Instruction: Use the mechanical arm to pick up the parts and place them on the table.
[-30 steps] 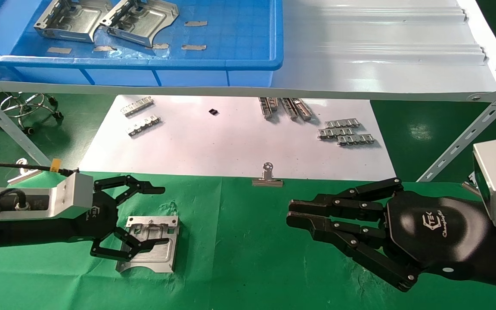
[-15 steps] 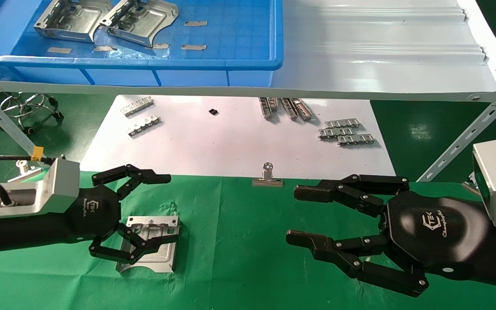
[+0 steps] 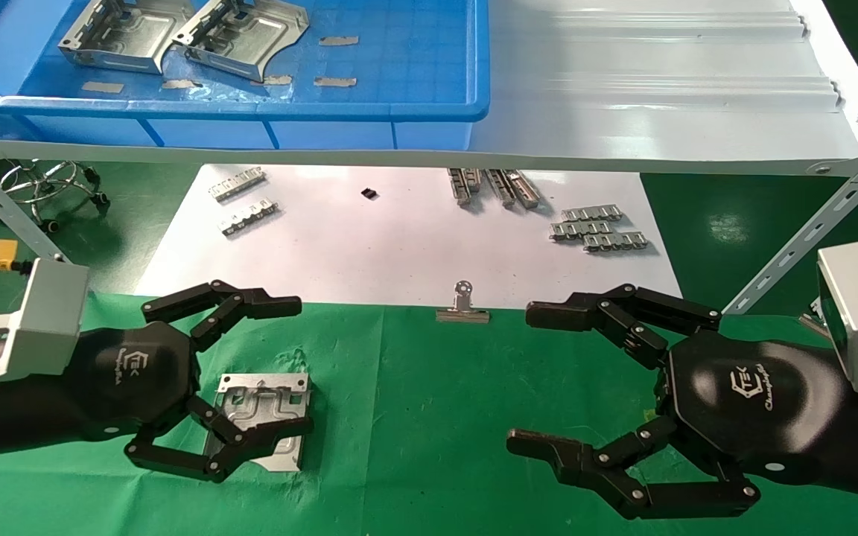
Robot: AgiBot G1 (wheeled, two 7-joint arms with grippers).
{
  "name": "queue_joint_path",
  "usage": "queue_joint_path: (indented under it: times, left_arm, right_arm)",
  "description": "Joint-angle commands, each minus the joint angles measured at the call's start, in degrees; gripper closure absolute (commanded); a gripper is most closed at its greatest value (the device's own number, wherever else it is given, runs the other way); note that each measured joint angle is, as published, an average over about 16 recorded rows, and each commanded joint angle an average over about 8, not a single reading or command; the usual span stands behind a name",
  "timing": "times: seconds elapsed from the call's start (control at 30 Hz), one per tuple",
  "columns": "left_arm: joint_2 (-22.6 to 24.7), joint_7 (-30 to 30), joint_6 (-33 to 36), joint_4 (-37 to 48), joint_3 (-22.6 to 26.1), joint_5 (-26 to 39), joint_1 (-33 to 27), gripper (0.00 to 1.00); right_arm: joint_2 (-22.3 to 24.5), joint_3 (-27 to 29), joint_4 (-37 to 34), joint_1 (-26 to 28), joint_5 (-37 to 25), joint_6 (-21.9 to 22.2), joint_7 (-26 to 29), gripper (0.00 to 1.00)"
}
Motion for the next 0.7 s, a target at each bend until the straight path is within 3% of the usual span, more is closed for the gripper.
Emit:
queue_joint_path:
  times: [0.03, 0.5, 0.7]
  left_arm:
    - [-0.5, -1.7, -0.1, -2.0, -1.2, -0.5, 1.1, 0.0]
    - [-3.9, -13.4, -1.1, -16.3, -9.8, -4.0, 8.7, 0.0]
    - [-4.7, -15.6, -1.3, -19.7, -11.9, -5.0, 10.5, 0.0]
  right_arm:
    - [0.0, 0.0, 0.0, 0.0, 0.0, 0.0, 0.0, 0.0]
    - [0.0, 0.0, 0.0, 0.0, 0.0, 0.0, 0.0, 0.0]
    - [0.0, 0.0, 0.0, 0.0, 0.0, 0.0, 0.0, 0.0]
